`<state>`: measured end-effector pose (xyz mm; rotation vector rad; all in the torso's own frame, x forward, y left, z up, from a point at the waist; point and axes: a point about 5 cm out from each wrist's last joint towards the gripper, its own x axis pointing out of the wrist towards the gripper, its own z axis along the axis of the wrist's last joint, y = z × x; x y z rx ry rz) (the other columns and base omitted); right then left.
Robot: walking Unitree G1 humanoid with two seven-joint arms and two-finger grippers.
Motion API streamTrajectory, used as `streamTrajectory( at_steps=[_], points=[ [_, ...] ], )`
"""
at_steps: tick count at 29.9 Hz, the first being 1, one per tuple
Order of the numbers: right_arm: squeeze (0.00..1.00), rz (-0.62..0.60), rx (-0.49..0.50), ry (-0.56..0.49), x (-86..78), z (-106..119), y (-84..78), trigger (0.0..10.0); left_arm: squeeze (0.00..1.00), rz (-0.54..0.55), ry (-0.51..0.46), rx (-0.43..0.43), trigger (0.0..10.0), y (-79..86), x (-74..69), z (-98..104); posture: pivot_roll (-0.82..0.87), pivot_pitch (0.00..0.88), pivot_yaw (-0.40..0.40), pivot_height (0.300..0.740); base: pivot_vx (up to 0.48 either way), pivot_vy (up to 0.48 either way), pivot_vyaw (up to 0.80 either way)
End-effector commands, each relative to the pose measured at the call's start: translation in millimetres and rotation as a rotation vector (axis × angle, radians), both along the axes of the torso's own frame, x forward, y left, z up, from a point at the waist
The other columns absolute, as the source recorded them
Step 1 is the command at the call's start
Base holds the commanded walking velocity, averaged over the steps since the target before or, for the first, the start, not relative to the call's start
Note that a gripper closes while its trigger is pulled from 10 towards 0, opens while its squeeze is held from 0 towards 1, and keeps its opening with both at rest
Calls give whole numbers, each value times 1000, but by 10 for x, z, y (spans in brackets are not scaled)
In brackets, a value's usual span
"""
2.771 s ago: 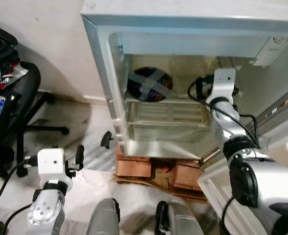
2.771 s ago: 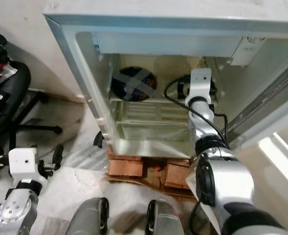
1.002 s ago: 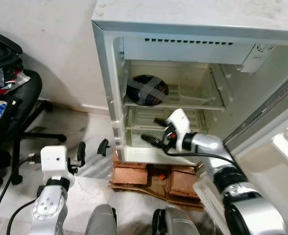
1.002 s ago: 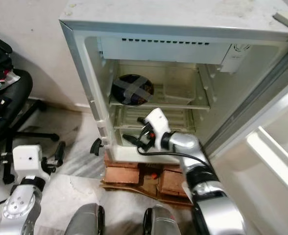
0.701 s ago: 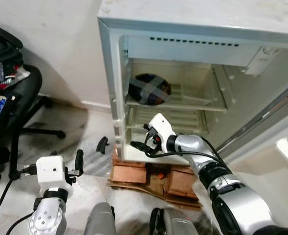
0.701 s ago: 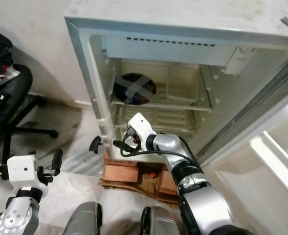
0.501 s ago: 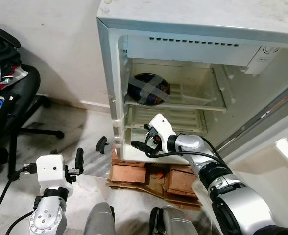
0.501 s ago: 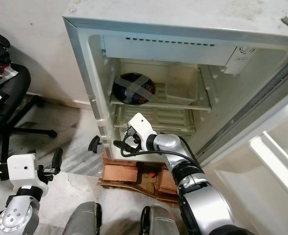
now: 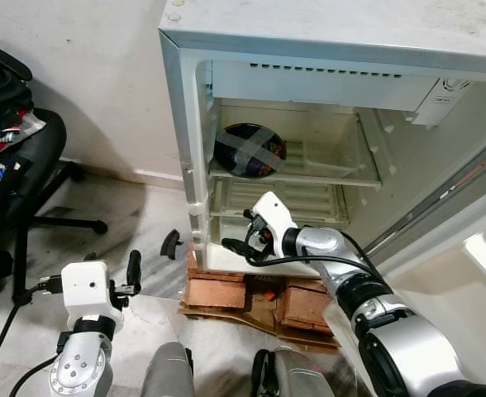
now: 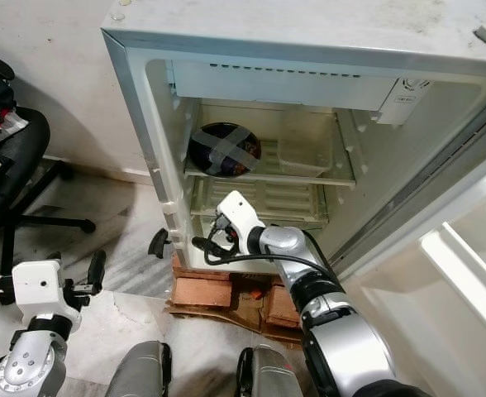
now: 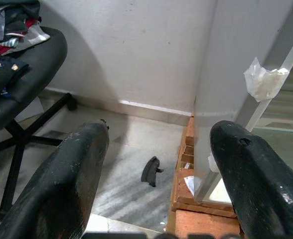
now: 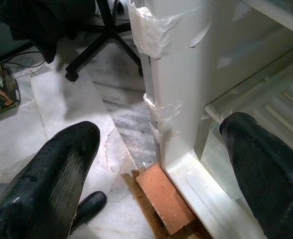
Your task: Restocking fridge
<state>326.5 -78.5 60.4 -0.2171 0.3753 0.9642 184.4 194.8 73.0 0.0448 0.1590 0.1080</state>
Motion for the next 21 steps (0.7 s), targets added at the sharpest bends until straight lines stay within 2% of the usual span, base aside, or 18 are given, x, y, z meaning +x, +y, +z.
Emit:
streamTrajectory(
  at_steps=[1,4,5,7,8,9,10,11,12,21],
  points=[
    [973,0,-14,3,3,-10,-14,10000,0,9,8,7,10000,13,-28,4,316,206,-72,740,0,0,0],
    [973,-10,-28,-5,23,-10,26,10000,0,16,14,2,10000,7,-67,12,322,215,-81,740,0,0,0],
    [667,-73,-42,-97,254,301,273,10000,0,69,44,-26,10000,-25,-262,0,350,277,-145,740,0,0,0],
    [675,-84,-47,-134,324,434,371,10000,0,90,56,-36,10000,-36,-330,-5,350,275,-143,740,0,0,0],
    [718,-74,-51,-133,318,428,373,10000,0,89,56,-36,10000,-36,-328,-7,349,273,-142,740,0,0,0],
    [718,-74,-51,-133,318,428,373,10000,0,89,56,-36,10000,-36,-328,-7,349,273,-142,740,0,0,0],
    [824,-43,-62,-127,295,403,377,10000,0,86,57,-35,10000,-35,-320,-9,348,271,-139,740,0,0,0],
    [824,-28,-67,-121,283,388,378,10000,0,85,57,-35,10000,-35,-317,-10,347,271,-138,740,0,0,0],
    [992,-5,-75,-113,264,366,378,10000,0,83,57,-34,10000,-35,-313,-11,347,269,-137,740,0,0,0],
    [1000,62,-119,-105,224,323,427,10000,0,83,69,-32,10000,-44,-323,5,350,272,-135,740,0,0,0]
  ],
)
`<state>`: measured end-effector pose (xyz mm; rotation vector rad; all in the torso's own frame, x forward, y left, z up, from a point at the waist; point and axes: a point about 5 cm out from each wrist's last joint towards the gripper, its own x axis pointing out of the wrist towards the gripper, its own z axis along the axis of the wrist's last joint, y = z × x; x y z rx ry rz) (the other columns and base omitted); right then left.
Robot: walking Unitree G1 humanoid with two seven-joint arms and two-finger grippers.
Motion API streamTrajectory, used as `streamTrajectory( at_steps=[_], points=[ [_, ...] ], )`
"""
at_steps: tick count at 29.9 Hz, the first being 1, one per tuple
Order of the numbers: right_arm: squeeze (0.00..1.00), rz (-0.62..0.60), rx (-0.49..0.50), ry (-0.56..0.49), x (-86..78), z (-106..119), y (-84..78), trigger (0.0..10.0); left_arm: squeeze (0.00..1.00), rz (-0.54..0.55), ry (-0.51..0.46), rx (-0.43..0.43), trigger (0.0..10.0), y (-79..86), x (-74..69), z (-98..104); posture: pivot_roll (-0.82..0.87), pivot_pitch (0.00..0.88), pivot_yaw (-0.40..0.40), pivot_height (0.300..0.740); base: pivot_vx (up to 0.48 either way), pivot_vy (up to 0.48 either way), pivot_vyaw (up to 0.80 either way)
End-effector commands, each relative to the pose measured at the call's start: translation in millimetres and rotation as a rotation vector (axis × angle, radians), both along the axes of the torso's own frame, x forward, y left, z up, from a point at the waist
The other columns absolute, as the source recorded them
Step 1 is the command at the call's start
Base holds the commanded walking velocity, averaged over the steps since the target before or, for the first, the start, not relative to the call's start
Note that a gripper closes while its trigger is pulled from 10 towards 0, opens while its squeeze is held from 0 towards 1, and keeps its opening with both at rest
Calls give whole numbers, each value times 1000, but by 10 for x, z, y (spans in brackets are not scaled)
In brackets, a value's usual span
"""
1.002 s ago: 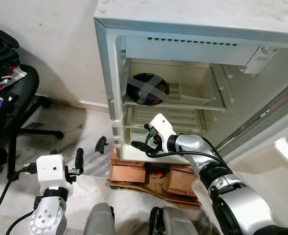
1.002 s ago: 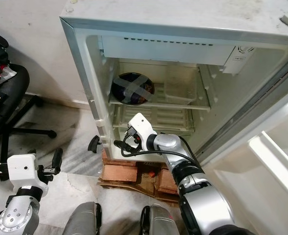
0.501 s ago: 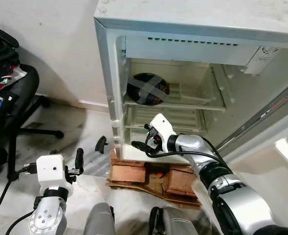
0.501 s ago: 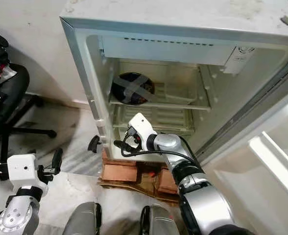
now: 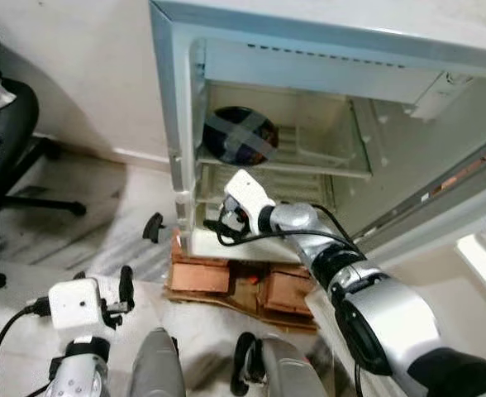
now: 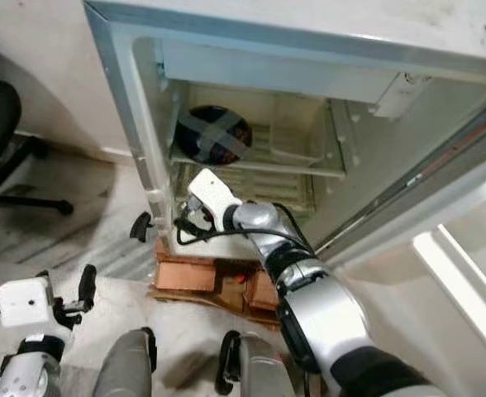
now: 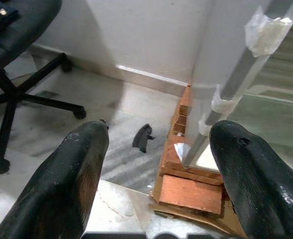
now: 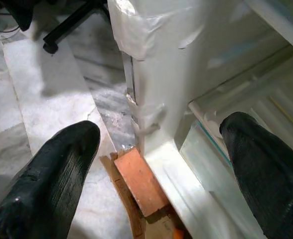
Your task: Restocking fridge
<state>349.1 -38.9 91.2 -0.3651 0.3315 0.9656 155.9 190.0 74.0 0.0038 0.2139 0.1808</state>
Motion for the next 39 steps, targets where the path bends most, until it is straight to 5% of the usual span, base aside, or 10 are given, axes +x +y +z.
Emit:
streamTrajectory(
  at_steps=[1,12,13,14,23,25,29,30,33,39],
  points=[
    [1000,26,-21,-11,1,21,43,10000,0,6,18,6,10000,4,-39,-5,350,272,-135,740,0,0,0],
    [945,-189,-90,-223,162,238,171,10000,0,28,35,-23,10000,-51,-113,-20,353,296,-159,740,0,0,0],
    [804,-208,-96,-234,175,250,163,10000,0,28,35,-23,10000,-52,-114,-21,354,294,-160,740,0,0,0],
    [400,-239,-115,-262,199,274,148,10000,0,29,35,-23,10000,-48,-109,-20,354,294,-160,740,0,0,0],
    [396,-281,-45,-295,309,454,21,10000,0,18,28,-1,10000,16,23,-44,341,243,-146,740,0,0,0],
    [392,-147,98,-171,263,439,-50,10000,0,6,15,15,10000,41,101,-46,326,205,-132,740,0,0,0],
    [365,27,171,-64,146,328,-155,10000,0,-10,13,26,10000,77,181,-74,301,168,-115,740,0,0,0],
    [106,103,170,-27,74,246,-227,10000,0,-21,15,30,10000,76,203,-85,297,162,-112,740,0,0,0],
    [0,243,107,47,-149,-37,-433,10000,0,-47,19,42,10000,103,314,-125,274,118,-90,740,0,0,0],
    [0,15,257,13,-283,-214,-659,10000,0,-70,3,53,10000,152,490,-138,234,57,-56,740,0,0,0]
  ],
)
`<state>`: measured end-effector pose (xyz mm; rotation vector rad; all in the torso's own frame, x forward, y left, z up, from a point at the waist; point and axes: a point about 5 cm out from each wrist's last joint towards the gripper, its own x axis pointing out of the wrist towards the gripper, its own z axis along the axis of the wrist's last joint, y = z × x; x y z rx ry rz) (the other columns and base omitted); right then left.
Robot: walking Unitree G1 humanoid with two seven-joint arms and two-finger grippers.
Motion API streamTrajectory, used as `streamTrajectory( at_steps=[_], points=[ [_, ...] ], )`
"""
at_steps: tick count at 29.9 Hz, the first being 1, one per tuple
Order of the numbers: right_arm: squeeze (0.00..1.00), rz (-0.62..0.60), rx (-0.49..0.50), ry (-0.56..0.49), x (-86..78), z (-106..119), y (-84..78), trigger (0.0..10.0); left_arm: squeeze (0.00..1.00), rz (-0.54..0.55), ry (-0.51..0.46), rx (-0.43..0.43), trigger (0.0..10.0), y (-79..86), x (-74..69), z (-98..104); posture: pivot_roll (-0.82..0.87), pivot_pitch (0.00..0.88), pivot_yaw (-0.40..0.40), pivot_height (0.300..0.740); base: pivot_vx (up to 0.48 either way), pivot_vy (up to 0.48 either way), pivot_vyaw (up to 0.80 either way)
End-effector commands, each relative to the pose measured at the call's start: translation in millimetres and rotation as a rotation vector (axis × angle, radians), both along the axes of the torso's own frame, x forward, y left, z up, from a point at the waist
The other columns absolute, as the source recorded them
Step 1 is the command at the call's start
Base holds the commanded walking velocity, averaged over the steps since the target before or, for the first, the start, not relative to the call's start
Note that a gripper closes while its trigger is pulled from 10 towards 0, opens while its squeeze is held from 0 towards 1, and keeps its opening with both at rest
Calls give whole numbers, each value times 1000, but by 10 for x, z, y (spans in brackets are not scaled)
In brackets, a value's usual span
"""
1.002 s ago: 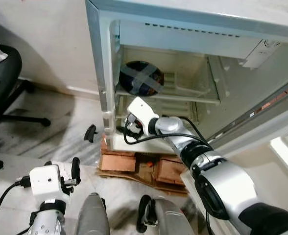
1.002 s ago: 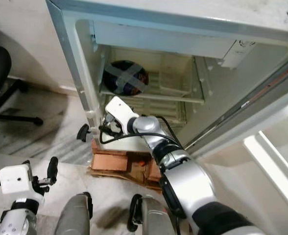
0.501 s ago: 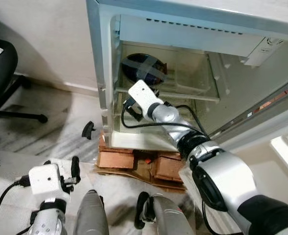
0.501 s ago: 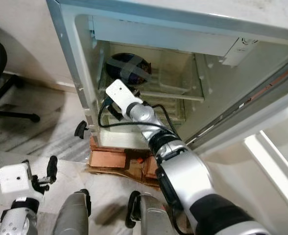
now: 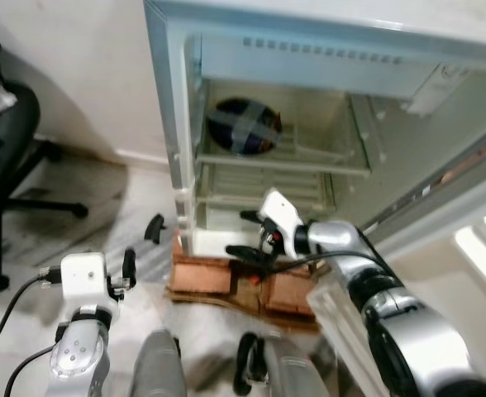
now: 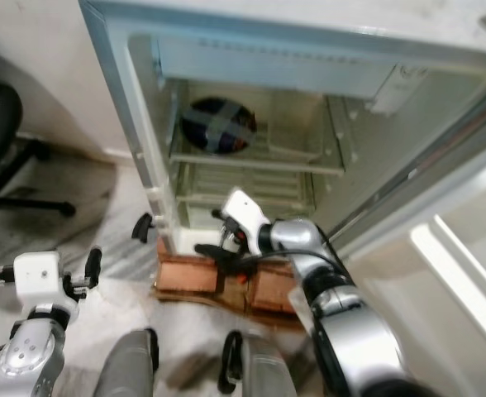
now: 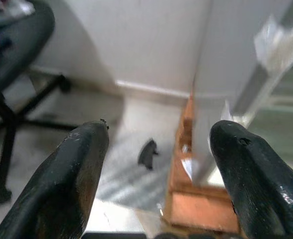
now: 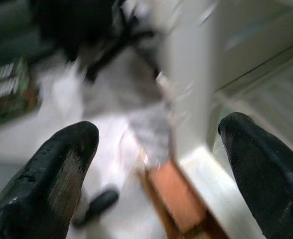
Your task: Restocking fridge
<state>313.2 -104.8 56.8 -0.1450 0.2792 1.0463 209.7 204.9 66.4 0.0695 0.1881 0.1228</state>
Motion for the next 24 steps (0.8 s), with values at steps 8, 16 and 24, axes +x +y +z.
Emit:
streamTrajectory(
  at_steps=[8,16,24],
  points=[
    [0,-571,264,-174,-153,121,-337,10000,0,8,44,4,10000,-19,105,-158,174,0,-15,740,0,0,0],
    [0,-755,226,-163,-321,74,-408,10000,0,-46,44,39,10000,-137,225,-204,142,0,-5,740,-249,-134,-73],
    [0,-791,196,-159,-322,75,-472,10000,0,-36,53,49,10000,-142,274,-215,135,0,-14,740,-370,-301,-290]
  ],
)
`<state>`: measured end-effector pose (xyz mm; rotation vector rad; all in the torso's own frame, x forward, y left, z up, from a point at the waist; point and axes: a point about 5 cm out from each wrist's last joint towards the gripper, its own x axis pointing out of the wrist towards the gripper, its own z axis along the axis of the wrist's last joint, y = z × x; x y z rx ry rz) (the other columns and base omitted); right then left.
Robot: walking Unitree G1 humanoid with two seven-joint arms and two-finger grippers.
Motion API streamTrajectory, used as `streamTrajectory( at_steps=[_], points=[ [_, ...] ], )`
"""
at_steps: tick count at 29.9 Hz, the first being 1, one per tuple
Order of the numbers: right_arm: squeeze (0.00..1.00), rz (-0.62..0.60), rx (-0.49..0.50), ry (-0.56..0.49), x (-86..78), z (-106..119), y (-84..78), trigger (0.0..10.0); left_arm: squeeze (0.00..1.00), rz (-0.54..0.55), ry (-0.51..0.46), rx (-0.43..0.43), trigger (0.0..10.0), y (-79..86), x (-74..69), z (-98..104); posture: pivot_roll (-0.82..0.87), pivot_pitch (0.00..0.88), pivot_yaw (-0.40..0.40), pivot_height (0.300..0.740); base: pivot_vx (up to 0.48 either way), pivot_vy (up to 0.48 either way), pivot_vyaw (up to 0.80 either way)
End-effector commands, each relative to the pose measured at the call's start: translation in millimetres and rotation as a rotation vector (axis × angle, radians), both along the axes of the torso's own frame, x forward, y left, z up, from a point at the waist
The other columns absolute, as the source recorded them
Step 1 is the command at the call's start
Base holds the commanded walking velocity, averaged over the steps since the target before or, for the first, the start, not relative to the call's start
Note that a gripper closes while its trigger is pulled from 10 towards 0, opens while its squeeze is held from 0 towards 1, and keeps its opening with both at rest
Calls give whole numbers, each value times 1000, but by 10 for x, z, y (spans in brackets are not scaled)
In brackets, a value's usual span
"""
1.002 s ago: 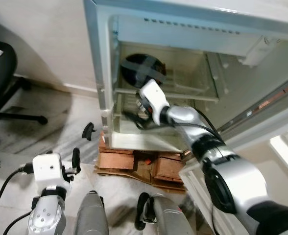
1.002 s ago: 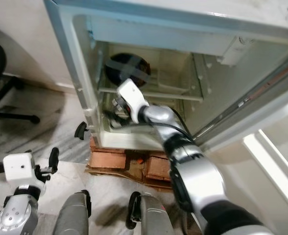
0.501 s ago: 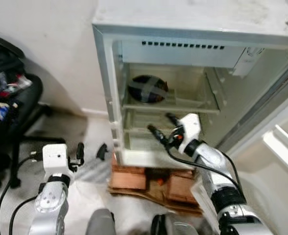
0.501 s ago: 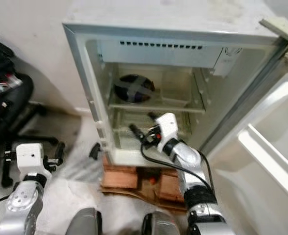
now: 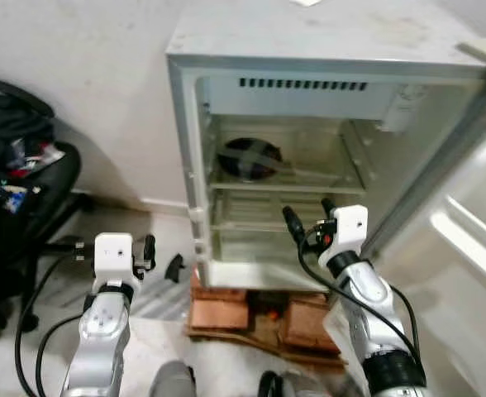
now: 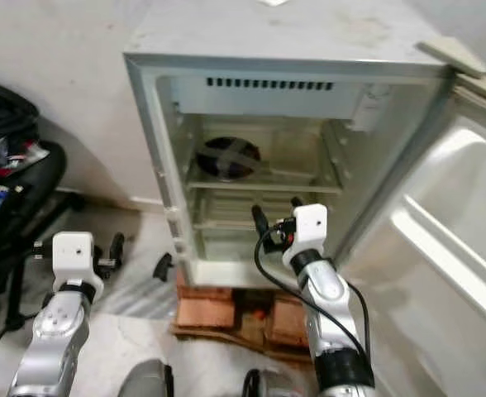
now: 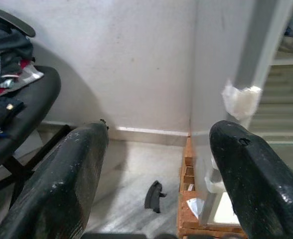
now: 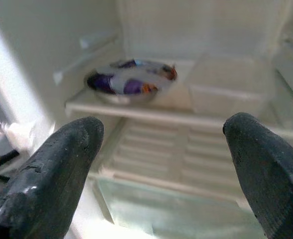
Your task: Restocking fridge
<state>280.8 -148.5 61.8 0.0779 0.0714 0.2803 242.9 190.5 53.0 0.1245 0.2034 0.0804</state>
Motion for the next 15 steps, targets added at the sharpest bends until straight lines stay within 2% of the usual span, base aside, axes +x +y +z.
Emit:
streamTrajectory(
  at_steps=[1,7,15],
  points=[
    [0,-8,-17,5,1,21,-24,10000,0,11,38,-1,10000,-3,-57,-91,133,0,-14,740,-398,-266,0],
    [0,8,-29,18,-17,14,22,10000,0,5,47,13,10000,6,-26,-113,123,0,-10,740,-437,0,0],
    [0,12,-29,25,-3,28,35,10000,0,-20,37,17,10000,-20,49,-89,116,0,-6,740,-378,-296,0]
  ],
)
